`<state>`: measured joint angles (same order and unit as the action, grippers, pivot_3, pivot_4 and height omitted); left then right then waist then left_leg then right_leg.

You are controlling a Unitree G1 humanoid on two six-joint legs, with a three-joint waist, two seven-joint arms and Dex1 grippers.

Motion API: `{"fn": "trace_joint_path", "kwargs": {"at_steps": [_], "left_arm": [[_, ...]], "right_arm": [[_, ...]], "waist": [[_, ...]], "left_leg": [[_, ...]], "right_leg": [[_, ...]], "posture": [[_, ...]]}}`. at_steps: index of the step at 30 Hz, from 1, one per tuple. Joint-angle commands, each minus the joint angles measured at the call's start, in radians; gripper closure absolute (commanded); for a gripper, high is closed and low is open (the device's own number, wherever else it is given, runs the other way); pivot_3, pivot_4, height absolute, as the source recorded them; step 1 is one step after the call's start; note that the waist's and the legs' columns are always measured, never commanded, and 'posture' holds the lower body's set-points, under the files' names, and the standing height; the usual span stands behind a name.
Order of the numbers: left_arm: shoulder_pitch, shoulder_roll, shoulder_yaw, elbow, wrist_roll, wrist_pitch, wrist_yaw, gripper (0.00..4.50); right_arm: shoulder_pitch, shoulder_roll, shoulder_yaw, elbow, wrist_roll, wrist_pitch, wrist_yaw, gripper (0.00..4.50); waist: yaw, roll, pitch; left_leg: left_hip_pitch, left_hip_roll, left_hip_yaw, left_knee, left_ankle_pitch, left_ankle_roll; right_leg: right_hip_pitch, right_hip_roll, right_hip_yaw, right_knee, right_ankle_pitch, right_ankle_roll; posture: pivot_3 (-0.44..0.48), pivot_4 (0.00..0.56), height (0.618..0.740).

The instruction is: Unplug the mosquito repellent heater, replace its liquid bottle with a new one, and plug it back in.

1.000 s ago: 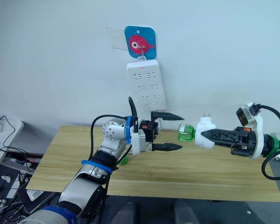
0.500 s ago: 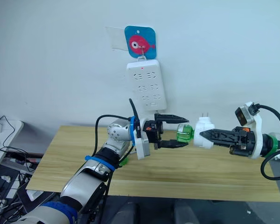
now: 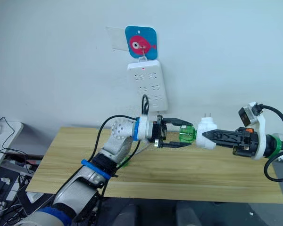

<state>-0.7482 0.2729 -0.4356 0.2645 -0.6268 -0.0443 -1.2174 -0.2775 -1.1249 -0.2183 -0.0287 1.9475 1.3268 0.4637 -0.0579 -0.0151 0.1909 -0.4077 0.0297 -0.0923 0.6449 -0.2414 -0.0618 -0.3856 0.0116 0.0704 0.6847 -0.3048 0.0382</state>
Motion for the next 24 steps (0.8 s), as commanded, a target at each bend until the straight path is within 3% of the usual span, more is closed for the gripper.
{"fn": "trace_joint_path", "kwargs": {"at_steps": [1, 4, 6, 10, 12, 19, 24], "left_arm": [[-0.077, 0.076, 0.086, -0.100, -0.323, 0.725, 0.135, 2.25], [-0.136, 0.071, 0.141, -0.017, -0.456, 1.115, 0.227, 2.25], [-0.197, 0.017, 0.248, 0.141, -0.562, 1.330, 0.325, 2.25], [-0.240, -0.046, 0.367, 0.253, -0.592, 1.503, 0.418, 2.25], [-0.231, -0.063, 0.396, 0.229, -0.575, 1.522, 0.441, 2.25], [-0.208, -0.088, 0.464, 0.146, -0.518, 1.492, 0.458, 0.01], [-0.189, -0.007, 0.415, 0.024, -0.391, 1.320, 0.326, 0.01]], "right_arm": [[0.022, -0.027, -0.006, -0.068, 0.025, 0.010, 0.012, 1.46], [0.018, -0.022, 0.008, -0.087, 0.025, -0.007, 0.009, 1.46], [0.013, -0.016, 0.017, -0.099, 0.025, -0.016, 0.005, 1.46], [0.013, -0.015, 0.022, -0.110, 0.025, -0.027, 0.011, 1.46], [0.018, -0.017, 0.020, -0.111, 0.025, -0.029, 0.013, 1.46], [0.029, -0.021, 0.012, -0.103, 0.025, -0.029, 0.020, 1.46], [0.040, -0.022, -0.004, -0.087, 0.025, -0.029, 0.023, 1.46]], "waist": [[-0.002, 0.000, 0.000], [-0.007, 0.000, 0.000], [-0.009, 0.000, 0.000], [-0.014, 0.000, 0.000], [-0.017, 0.000, 0.000], [-0.017, 0.000, 0.000], [-0.021, 0.000, 0.000]], "left_leg": [[0.000, 0.000, -0.001, 0.000, 0.000, 0.000], [0.000, 0.000, -0.003, 0.001, 0.000, 0.000], [0.000, 0.000, -0.003, 0.001, 0.000, 0.000], [0.000, -0.001, -0.002, 0.000, 0.000, 0.000], [0.000, -0.001, -0.002, 0.000, 0.000, 0.000], [-0.001, 0.000, -0.001, 0.000, 0.000, 0.000], [0.000, -0.001, 0.001, 0.000, 0.000, -0.001]], "right_leg": [[0.000, 0.000, 0.000, 0.001, 0.000, 0.000], [0.000, 0.001, -0.002, 0.002, -0.002, 0.003], [0.000, 0.001, -0.003, 0.002, -0.003, 0.004], [0.000, 0.001, -0.003, 0.001, -0.003, 0.005], [0.000, 0.001, -0.002, 0.000, -0.003, 0.004], [-0.001, 0.000, -0.002, 0.000, -0.001, 0.001], [-0.001, 0.000, 0.000, 0.000, 0.000, 0.001]], "posture": [[-0.068, 0.154, 0.740], [-0.064, 0.156, 0.740], [-0.069, 0.163, 0.740], [-0.074, 0.170, 0.740], [-0.076, 0.170, 0.740], [-0.083, 0.174, 0.740], [-0.083, 0.175, 0.740]]}}
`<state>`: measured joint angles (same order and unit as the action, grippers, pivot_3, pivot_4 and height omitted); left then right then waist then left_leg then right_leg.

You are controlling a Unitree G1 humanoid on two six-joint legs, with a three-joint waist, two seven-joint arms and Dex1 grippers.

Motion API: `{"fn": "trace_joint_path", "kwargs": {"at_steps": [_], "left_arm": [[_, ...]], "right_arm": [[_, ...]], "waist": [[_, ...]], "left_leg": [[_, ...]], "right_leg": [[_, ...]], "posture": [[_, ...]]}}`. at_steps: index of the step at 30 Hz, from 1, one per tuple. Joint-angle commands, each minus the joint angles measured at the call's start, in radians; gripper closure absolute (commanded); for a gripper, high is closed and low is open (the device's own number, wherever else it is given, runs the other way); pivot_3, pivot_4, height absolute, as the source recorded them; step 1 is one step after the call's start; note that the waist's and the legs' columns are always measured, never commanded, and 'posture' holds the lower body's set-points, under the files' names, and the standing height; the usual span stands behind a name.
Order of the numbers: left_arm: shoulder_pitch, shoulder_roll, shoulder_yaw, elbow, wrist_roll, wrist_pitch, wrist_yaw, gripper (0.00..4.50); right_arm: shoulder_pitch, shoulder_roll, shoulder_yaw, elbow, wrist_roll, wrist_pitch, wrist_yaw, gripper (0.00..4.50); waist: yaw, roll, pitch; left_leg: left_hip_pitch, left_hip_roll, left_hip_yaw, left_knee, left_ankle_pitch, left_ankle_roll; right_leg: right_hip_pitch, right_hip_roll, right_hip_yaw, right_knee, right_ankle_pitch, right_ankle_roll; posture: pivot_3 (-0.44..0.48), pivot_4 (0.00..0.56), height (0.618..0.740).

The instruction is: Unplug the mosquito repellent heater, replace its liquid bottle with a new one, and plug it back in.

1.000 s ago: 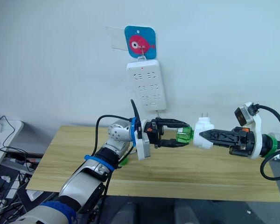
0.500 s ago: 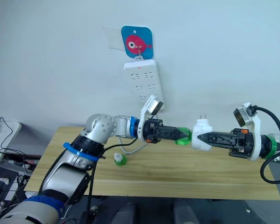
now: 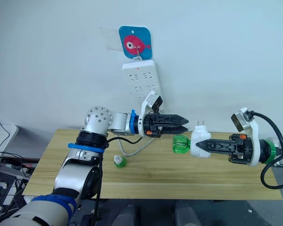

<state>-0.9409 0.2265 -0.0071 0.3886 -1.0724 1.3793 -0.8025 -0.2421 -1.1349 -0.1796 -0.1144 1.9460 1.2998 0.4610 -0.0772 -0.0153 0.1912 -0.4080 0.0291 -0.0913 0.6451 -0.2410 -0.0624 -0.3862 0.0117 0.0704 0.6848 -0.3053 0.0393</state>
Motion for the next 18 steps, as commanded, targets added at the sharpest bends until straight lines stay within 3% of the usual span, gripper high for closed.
{"fn": "trace_joint_path", "kwargs": {"at_steps": [1, 4, 7, 12, 18], "left_arm": [[0.020, 0.066, -0.043, -0.167, 0.091, -0.175, -0.154, 0.01], [0.079, 0.156, -0.149, -0.336, 0.253, -0.458, -0.349, 0.01], [0.142, 0.192, -0.203, -0.394, 0.406, -0.765, -0.482, 0.01], [0.238, 0.117, -0.189, -0.320, 0.628, -1.367, -0.543, 0.01], [0.240, 0.000, -0.173, -0.108, 0.780, -2.021, -0.540, 0.01]], "right_arm": [[0.004, -0.012, -0.047, 0.009, 0.026, -0.002, 0.023, 1.46], [-0.006, -0.004, -0.059, 0.057, 0.026, 0.001, 0.018, 1.46], [-0.016, 0.007, -0.064, 0.080, 0.026, 0.006, 0.015, 1.46], [-0.055, 0.027, -0.067, 0.123, 0.026, 0.020, 0.004, 1.46], [-0.079, 0.043, -0.062, 0.127, 0.026, 0.031, -0.006, 1.46]], "waist": [[-0.002, 0.000, 0.000], [0.000, 0.000, 0.000], [0.007, 0.000, 0.000], [0.027, 0.001, 0.000], [0.047, 0.001, 0.000]], "left_leg": [[0.000, 0.000, 0.000, 0.000, 0.000, 0.000], [0.000, 0.000, 0.002, -0.001, 0.001, -0.002], [0.000, 0.000, 0.003, -0.001, 0.001, -0.002], [0.000, 0.000, 0.004, 0.000, 0.000, 0.000], [-0.001, 0.000, 0.005, 0.000, 0.000, 0.000]], "right_leg": [[0.000, 0.000, 0.000, 0.000, 0.000, 0.000], [0.000, 0.000, 0.001, -0.001, 0.001, -0.001], [0.000, -0.001, 0.002, -0.002, 0.001, -0.002], [0.000, -0.001, 0.003, -0.002, 0.002, -0.003], [0.000, -0.001, 0.003, -0.004, 0.002, -0.003]], "posture": [[-0.083, 0.175, 0.740], [-0.073, 0.177, 0.740], [-0.066, 0.181, 0.740], [-0.056, 0.182, 0.740], [-0.057, 0.184, 0.740]]}}
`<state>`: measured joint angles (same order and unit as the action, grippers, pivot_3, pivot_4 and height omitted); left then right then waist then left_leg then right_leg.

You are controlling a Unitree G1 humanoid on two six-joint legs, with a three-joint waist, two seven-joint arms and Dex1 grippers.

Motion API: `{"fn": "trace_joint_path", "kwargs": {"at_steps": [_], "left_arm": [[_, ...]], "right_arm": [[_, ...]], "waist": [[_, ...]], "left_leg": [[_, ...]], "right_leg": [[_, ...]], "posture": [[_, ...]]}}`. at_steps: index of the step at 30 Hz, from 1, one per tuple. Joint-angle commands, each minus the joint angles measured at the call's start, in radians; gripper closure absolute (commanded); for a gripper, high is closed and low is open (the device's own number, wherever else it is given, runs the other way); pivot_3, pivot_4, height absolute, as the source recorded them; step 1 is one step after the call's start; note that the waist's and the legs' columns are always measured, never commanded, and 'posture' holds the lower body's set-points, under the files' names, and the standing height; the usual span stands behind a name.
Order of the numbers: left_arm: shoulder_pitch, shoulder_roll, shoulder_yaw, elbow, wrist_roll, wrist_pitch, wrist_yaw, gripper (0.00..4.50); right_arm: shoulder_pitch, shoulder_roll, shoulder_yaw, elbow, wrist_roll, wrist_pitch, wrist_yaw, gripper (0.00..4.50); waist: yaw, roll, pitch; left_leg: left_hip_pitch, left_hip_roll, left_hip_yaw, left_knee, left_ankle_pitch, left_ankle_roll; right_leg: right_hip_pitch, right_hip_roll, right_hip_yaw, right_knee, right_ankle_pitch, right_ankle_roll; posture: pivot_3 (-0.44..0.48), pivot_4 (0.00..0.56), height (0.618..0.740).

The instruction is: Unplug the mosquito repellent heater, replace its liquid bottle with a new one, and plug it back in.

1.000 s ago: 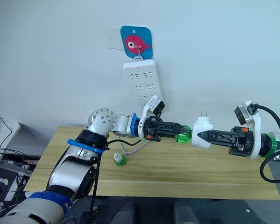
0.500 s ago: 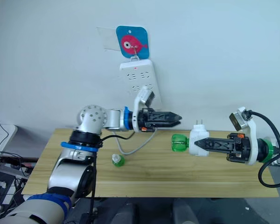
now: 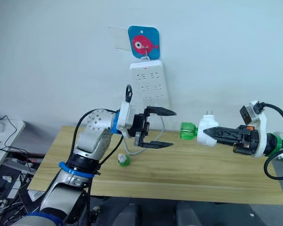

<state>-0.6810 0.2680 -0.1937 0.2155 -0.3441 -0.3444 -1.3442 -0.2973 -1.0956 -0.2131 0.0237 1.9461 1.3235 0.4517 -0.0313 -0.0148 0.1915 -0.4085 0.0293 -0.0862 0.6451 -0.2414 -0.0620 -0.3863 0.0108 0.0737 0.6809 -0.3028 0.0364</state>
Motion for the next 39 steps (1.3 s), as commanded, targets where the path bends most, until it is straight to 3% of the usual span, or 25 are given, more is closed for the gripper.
{"fn": "trace_joint_path", "kwargs": {"at_steps": [1, 4, 10, 21, 31, 34, 39], "left_arm": [[-0.029, -0.060, 0.015, 0.103, 0.067, -0.388, 0.011, 0.01], [-0.063, -0.099, 0.013, 0.207, 0.078, -0.601, 0.023, 0.01], [-0.116, -0.112, -0.017, 0.388, 0.118, -0.837, 0.057, 0.01], [-0.207, -0.107, -0.067, 0.566, 0.198, -0.990, 0.196, 0.01], [-0.238, -0.079, -0.133, 0.582, 0.209, -1.031, 0.293, 0.01], [-0.235, -0.066, -0.160, 0.573, 0.200, -1.034, 0.308, 0.62], [-0.237, -0.050, -0.191, 0.567, 0.187, -1.034, 0.327, 2.15]], "right_arm": [[-0.026, 0.008, -0.027, -0.013, 0.026, 0.007, 0.002, 1.46], [-0.034, 0.015, -0.022, -0.021, 0.026, 0.011, 0.001, 1.46], [-0.053, 0.023, -0.020, -0.029, 0.026, 0.019, 0.005, 1.46], [-0.073, 0.043, 0.001, -0.043, 0.026, 0.019, 0.002, 1.46], [-0.088, 0.047, 0.013, -0.037, 0.026, 0.015, -0.004, 1.46], [-0.093, 0.046, 0.011, -0.035, 0.026, 0.017, -0.004, 1.46], [-0.082, 0.042, 0.004, -0.037, 0.026, 0.018, -0.002, 1.46]], "waist": [[0.003, 0.000, 0.000], [0.003, 0.000, 0.000], [-0.002, 0.000, 0.000], [-0.003, 0.000, 0.000], [-0.004, 0.000, 0.000], [-0.004, 0.000, 0.000], [-0.004, 0.000, 0.000]], "left_leg": [[0.000, 0.000, 0.000, 0.000, 0.000, 0.000], [-0.001, 0.000, 0.000, 0.000, 0.000, 0.000], [0.000, 0.000, 0.000, 0.000, 0.000, 0.000], [0.000, 0.000, -0.001, 0.000, 0.000, 0.000], [0.000, 0.000, -0.001, 0.000, 0.000, 0.000], [0.000, 0.000, -0.001, 0.000, 0.000, 0.000], [0.000, 0.000, -0.001, 0.000, 0.000, 0.000]], "right_leg": [[0.000, 0.000, 0.000, 0.000, 0.000, 0.000], [0.000, -0.001, 0.000, 0.000, 0.000, 0.000], [0.000, -0.001, 0.000, 0.001, 0.000, 0.000], [0.000, 0.000, -0.001, 0.001, 0.001, 0.001], [0.000, 0.000, -0.001, 0.001, 0.001, 0.001], [0.000, 0.000, -0.001, 0.001, 0.001, 0.001], [0.000, 0.000, -0.001, 0.002, 0.001, 0.001]], "posture": [[-0.057, 0.184, 0.740], [-0.062, 0.183, 0.740], [-0.068, 0.180, 0.740], [-0.072, 0.174, 0.740], [-0.070, 0.171, 0.740], [-0.070, 0.171, 0.740], [-0.072, 0.164, 0.740]]}}
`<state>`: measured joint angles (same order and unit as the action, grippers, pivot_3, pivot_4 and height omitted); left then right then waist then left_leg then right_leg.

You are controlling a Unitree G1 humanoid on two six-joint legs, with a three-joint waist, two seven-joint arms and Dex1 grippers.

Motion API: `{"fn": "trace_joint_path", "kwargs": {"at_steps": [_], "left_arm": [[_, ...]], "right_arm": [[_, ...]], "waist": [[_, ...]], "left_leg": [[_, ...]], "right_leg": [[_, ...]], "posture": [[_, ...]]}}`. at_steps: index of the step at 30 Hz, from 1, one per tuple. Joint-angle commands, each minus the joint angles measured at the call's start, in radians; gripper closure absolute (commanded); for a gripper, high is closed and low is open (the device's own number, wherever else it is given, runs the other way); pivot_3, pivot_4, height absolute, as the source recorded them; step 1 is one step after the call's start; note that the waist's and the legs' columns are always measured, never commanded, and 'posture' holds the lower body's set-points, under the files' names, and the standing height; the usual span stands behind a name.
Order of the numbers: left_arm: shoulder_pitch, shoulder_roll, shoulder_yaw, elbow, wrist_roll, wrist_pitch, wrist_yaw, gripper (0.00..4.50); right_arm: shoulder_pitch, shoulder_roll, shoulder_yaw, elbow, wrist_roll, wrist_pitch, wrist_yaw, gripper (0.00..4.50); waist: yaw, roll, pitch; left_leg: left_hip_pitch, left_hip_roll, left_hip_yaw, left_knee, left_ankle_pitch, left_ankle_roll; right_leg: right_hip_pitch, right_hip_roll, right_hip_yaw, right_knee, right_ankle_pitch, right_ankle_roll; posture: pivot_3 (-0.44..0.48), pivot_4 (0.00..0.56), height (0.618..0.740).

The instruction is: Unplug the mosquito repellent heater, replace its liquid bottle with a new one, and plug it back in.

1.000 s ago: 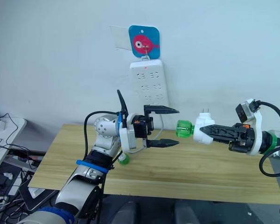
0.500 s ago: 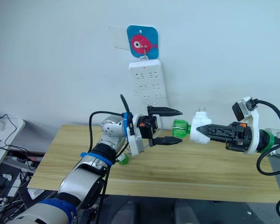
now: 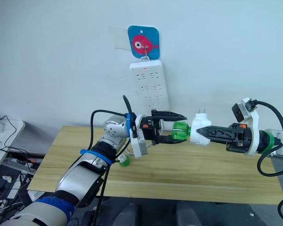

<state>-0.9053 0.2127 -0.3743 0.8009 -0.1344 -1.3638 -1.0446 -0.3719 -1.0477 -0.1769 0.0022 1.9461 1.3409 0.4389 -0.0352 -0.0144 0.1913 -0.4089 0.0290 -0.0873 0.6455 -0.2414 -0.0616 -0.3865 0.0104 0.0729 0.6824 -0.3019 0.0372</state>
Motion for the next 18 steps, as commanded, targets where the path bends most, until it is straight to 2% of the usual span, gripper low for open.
{"fn": "trace_joint_path", "kwargs": {"at_steps": [1, 4, 6, 7, 9, 10, 11, 13, 14, 16, 18], "left_arm": [[-0.014, 0.008, -0.015, -0.019, -0.024, -0.015, 0.031, 2.26], [-0.006, 0.016, -0.037, -0.046, -0.076, 0.028, 0.018, 2.26], [0.027, 0.015, -0.063, -0.119, -0.191, 0.206, -0.069, 2.26], [0.052, 0.022, -0.076, -0.175, -0.254, 0.351, -0.126, 2.26], [0.099, 0.072, -0.094, -0.371, -0.427, 0.870, -0.159, 2.26], [0.113, 0.091, -0.092, -0.444, -0.475, 1.035, -0.158, 2.26], [0.105, 0.140, -0.099, -0.528, -0.598, 1.336, -0.129, 2.26], [0.064, 0.214, -0.105, -0.597, -0.813, 1.858, -0.080, 2.26], [0.048, 0.238, -0.093, -0.618, -0.896, 2.068, -0.059, 2.26], [0.016, 0.242, -0.039, -0.572, -1.033, 2.375, -0.026, 2.26], [-0.012, 0.200, 0.047, -0.467, -1.119, 2.577, 0.054, 2.26]], "right_arm": [[-0.005, -0.007, -0.033, -0.016, 0.026, 0.001, 0.011, 1.46], [0.003, -0.011, -0.036, -0.023, 0.026, 0.000, 0.012, 1.46], [0.006, -0.013, -0.037, -0.026, 0.026, -0.001, 0.012, 1.46], [0.008, -0.016, -0.039, -0.027, 0.026, -0.001, 0.012, 1.46], [0.021, -0.026, -0.046, -0.037, 0.026, -0.010, -0.007, 1.46], [0.025, -0.029, -0.048, -0.040, 0.026, -0.014, -0.014, 1.46], [0.031, -0.034, -0.049, -0.054, 0.026, -0.020, -0.023, 1.46], [0.044, -0.041, -0.048, -0.083, 0.026, -0.025, -0.026, 1.46], [0.053, -0.045, -0.047, -0.100, 0.026, -0.030, -0.030, 1.46], [0.070, -0.052, -0.043, -0.131, 0.026, -0.037, -0.031, 1.46], [0.076, -0.049, -0.039, -0.145, 0.026, -0.048, -0.029, 1.46]], "waist": [[0.000, 0.000, 0.000], [0.000, 0.000, 0.000], [-0.002, 0.001, 0.000], [-0.003, 0.001, -0.001], [-0.011, 0.001, -0.001], [-0.013, 0.001, -0.001], [-0.015, 0.001, -0.001], [-0.029, 0.001, -0.001], [-0.031, 0.001, -0.001], [-0.040, 0.002, -0.001], [-0.048, 0.002, -0.001]], "left_leg": [[0.000, 0.000, 0.000, 0.000, 0.000, 0.000], [0.000, 0.000, 0.000, 0.000, 0.000, 0.000], [0.000, 0.000, 0.000, 0.000, 0.000, 0.000], [0.000, 0.000, 0.000, 0.000, 0.000, 0.000], [0.000, 0.000, -0.001, 0.000, 0.000, 0.000], [-0.001, 0.000, -0.002, 0.000, 0.000, 0.000], [-0.001, 0.000, -0.004, 0.000, 0.000, 0.000], [-0.001, 0.000, -0.004, 0.001, 0.000, 0.000], [-0.001, 0.000, -0.007, 0.001, 0.000, 0.000], [-0.001, 0.000, -0.009, 0.001, 0.000, 0.000], [0.000, 0.000, -0.009, 0.001, 0.000, 0.000]], "right_leg": [[0.000, 0.000, 0.000, 0.000, 0.000, 0.000], [0.000, 0.000, 0.000, 0.000, 0.000, 0.000], [0.000, 0.000, 0.000, 0.000, 0.000, 0.000], [0.000, 0.000, 0.000, 0.000, 0.000, 0.000], [0.000, 0.000, 0.000, 0.001, 0.000, 0.000], [0.000, 0.000, -0.001, 0.001, 0.000, 0.000], [0.000, 0.000, -0.002, 0.002, 0.000, 0.000], [0.000, 0.000, -0.003, 0.004, 0.000, 0.000], [-0.001, 0.001, -0.004, 0.006, 0.000, 0.000], [-0.001, 0.001, -0.006, 0.007, -0.002, 0.001], [-0.001, 0.001, -0.007, 0.008, -0.004, 0.003]], "posture": [[-0.072, 0.164, 0.740], [-0.072, 0.164, 0.740], [-0.073, 0.158, 0.740], [-0.073, 0.158, 0.740], [-0.072, 0.156, 0.740], [-0.072, 0.156, 0.740], [-0.066, 0.156, 0.740], [-0.063, 0.155, 0.740], [-0.063, 0.154, 0.740], [-0.064, 0.155, 0.740], [-0.067, 0.159, 0.740]]}}
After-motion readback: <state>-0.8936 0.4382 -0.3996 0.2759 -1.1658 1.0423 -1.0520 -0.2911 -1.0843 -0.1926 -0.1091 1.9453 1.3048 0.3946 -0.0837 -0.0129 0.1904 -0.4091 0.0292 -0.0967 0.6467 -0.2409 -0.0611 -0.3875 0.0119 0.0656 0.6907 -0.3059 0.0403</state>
